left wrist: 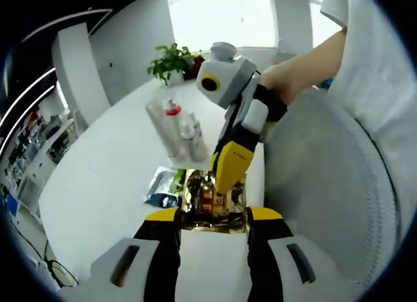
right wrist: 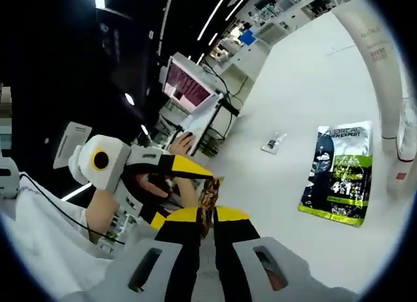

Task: Arrange the skincare products in the storage area until every visible bottle or jar stands upright without overlapping.

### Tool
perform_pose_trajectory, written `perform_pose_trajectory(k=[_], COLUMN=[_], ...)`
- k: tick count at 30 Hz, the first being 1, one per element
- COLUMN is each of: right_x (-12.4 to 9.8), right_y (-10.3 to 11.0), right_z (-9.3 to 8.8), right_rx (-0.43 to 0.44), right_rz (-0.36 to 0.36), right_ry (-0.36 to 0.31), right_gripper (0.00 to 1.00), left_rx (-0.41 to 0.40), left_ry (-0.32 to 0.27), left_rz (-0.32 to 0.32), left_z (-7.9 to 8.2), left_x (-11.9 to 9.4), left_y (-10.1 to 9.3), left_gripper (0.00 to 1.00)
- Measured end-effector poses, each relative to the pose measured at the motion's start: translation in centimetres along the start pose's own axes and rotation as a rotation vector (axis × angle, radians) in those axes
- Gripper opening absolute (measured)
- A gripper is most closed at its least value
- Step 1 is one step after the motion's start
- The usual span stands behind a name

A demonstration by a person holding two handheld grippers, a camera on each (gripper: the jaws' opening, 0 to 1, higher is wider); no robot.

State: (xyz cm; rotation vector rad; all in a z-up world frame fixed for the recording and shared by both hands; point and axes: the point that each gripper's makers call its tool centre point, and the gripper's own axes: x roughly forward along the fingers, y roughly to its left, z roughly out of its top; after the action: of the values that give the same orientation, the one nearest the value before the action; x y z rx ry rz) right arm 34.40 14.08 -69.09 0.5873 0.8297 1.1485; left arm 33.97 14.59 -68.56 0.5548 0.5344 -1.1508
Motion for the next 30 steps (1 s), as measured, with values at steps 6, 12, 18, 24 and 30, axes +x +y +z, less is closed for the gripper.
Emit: perform_pose_trajectory(k=[6,12,18,24,30], right_x=[-0.1,-0.5,-0.8,-1.0,-1.0], right_y=[0.1,0.1,-0.4,-0.3,0.0], right_z=[-0.1,-0.3,0.5,1.0,1.8], right_rx=[0.030,0.038,0.056,0.062,0.083], right_rz=[0.014,0.013,-0.004,-0.002,0.019], right_ry=[-0.009,-0.023,-0.064,-0.087,-0.129], right_gripper=[0.02,0.01,0.01,0.01,0.01], left_rx=[0.009,-0.063,-0.174,-0.403,-0.682], left_ry=[0.008,-0.053,-0.111,-0.224,-0.392], left_rz=[-0.013,-0.010,0.029,0.066,0.029], left_z=[0.0,0.6,0.6,0.3,0.7], left_x=[0.2,0.1,-0.4,-1.3,-2.1], left_y=[-0.1,0.3,1.1,2.1,2.0], left_gripper=[0.37,0.39,0.53,0.60,0.55])
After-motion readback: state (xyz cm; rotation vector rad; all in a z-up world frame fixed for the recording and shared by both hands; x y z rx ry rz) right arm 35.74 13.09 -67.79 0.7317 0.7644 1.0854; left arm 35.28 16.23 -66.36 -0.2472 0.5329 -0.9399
